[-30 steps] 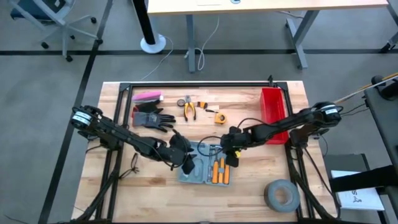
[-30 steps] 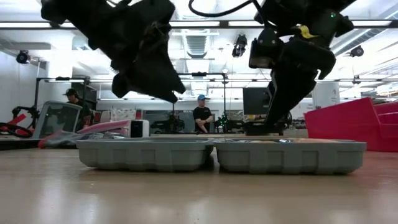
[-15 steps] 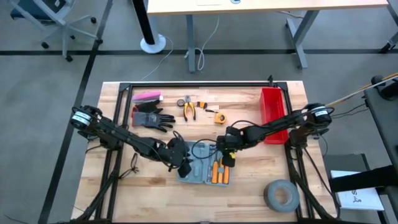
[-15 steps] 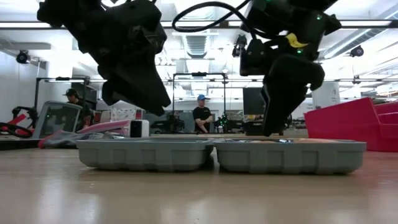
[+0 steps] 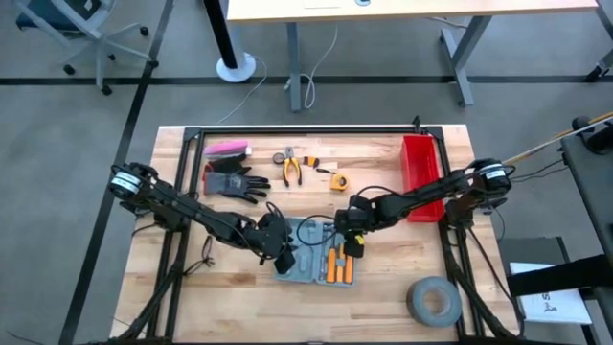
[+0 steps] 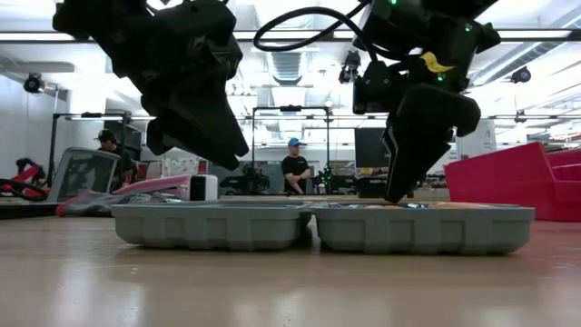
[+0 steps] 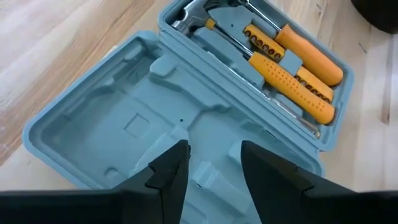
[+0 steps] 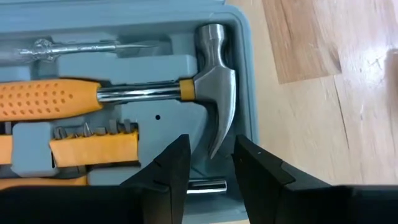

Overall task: Prefit tool cases
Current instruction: Remove the hammer from the pre-fit tool case

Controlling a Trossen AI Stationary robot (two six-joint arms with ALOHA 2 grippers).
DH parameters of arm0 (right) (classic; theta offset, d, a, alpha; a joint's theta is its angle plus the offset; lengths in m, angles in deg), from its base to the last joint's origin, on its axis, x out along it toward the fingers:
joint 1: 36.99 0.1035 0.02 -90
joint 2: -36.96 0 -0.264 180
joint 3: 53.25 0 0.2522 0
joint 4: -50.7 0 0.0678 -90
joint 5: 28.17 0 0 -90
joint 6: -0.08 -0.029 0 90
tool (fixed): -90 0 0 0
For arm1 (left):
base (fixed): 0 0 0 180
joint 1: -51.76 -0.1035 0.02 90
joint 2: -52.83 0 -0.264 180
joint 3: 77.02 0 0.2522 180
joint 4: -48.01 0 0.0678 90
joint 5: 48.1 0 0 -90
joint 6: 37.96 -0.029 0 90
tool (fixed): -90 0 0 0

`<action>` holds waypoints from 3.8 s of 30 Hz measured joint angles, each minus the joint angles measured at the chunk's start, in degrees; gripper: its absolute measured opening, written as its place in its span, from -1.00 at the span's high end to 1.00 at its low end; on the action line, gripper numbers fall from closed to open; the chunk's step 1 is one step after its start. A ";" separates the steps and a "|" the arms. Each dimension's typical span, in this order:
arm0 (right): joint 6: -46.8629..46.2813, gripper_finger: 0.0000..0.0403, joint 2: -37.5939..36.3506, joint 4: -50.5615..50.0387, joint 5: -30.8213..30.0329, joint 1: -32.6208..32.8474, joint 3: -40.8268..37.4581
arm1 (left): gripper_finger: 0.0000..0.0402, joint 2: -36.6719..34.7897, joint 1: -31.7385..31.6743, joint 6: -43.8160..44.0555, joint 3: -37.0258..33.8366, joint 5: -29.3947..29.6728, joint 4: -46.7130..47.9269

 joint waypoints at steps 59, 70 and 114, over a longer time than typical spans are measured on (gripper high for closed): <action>3.46 0.60 1.29 1.71 -0.07 -1.79 -0.30 | 0.18 -0.02 0.84 0.22 -0.02 -0.02 -0.97; 5.05 0.84 4.00 9.37 -1.33 -3.68 -4.35 | 0.18 -0.02 0.85 0.06 -0.02 -0.04 -1.72; 6.42 1.00 -1.88 5.21 1.46 -3.91 -3.19 | 0.18 10.14 0.46 4.08 6.65 -2.61 7.39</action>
